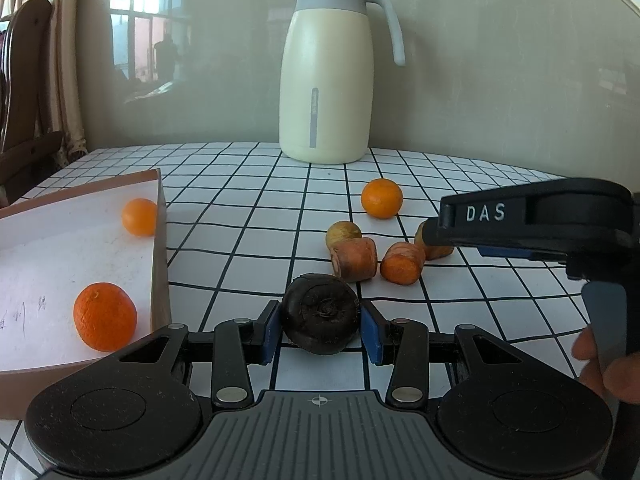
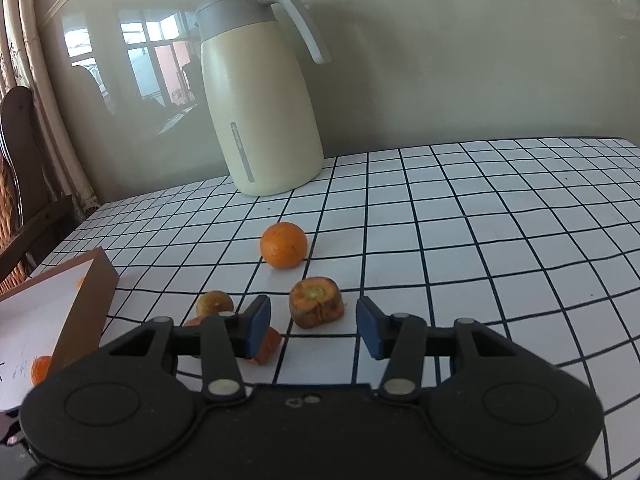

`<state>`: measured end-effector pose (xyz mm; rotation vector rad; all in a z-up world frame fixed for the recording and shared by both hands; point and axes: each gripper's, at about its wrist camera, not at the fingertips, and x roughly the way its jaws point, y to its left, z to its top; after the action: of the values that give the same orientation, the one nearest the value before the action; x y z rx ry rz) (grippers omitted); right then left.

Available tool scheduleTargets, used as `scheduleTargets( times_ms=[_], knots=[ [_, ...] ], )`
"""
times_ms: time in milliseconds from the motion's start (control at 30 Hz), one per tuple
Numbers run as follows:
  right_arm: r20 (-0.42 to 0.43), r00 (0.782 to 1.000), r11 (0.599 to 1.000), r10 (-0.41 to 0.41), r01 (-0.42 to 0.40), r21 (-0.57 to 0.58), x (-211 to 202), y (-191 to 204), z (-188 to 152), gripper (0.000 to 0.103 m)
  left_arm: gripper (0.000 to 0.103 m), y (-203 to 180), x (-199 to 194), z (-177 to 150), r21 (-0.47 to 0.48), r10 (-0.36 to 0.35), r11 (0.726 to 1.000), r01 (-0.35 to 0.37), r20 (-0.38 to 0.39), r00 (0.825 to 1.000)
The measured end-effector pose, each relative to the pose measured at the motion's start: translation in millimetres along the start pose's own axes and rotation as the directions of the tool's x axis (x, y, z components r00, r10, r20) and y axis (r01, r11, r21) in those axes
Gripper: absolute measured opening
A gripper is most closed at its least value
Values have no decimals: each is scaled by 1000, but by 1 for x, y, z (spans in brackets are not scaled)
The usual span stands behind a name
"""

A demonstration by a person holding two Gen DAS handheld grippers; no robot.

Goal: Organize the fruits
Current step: 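Close the right gripper on a cut brown fruit piece while the left gripper holds the dark fruit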

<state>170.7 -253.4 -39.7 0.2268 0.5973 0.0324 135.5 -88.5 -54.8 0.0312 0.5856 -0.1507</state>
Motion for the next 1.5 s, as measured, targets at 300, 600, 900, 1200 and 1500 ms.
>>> scheduleTargets(
  times_ms=[300, 600, 900, 1200, 1500],
  knots=[
    [-14, 1000, 1000, -2, 2, -12, 12, 4, 5, 41, 43, 4, 2, 0, -3, 4, 1000, -4, -2, 1000],
    [-26, 1000, 1000, -9, 8, -26, 22, 7, 7, 35, 43, 4, 1, -1, 4, 3, 1000, -3, -1, 1000],
    [-45, 999, 999, -18, 17, -35, 28, 7, 5, 26, 43, 5, 1, -1, 8, 2, 1000, -2, -2, 1000],
    [-37, 999, 999, -14, 12, -41, 26, 7, 3, 25, 44, 5, 1, -1, 16, 5, 1000, -5, -2, 1000],
    [-14, 1000, 999, -4, 3, -50, 7, 3, 1, 25, 44, 3, 1, -1, 38, 11, 999, -11, 1, 1000]
  ],
)
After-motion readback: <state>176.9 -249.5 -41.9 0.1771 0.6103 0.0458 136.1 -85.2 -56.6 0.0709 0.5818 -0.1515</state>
